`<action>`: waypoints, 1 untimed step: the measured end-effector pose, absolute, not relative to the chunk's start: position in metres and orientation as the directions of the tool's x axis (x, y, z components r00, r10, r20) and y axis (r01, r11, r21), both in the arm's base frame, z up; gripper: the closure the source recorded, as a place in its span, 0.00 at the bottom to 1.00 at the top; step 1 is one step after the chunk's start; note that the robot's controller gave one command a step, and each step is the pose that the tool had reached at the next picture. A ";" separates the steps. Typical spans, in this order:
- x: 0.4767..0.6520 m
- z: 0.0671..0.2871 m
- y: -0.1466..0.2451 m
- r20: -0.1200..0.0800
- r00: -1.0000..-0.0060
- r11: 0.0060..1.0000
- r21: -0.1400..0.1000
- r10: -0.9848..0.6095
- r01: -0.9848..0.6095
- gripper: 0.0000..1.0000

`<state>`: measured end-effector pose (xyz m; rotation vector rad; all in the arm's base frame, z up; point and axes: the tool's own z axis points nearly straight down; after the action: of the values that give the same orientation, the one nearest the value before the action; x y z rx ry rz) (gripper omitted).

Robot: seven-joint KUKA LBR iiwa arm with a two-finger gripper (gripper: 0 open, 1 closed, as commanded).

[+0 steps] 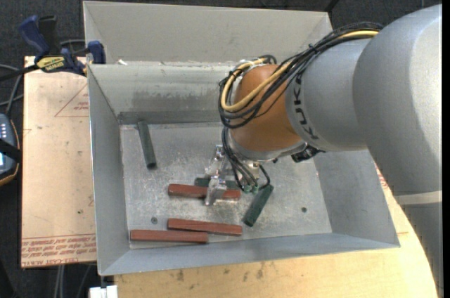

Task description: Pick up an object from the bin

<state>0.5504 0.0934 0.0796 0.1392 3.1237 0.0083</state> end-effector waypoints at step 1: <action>0.550 0.080 0.093 -0.015 -0.996 0.996 0.006 0.089 0.089 1.00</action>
Offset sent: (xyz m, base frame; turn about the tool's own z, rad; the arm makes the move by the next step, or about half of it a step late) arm 0.0179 -0.0099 0.1255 -0.0223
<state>0.5504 0.0933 0.0796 0.1397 3.1237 0.0085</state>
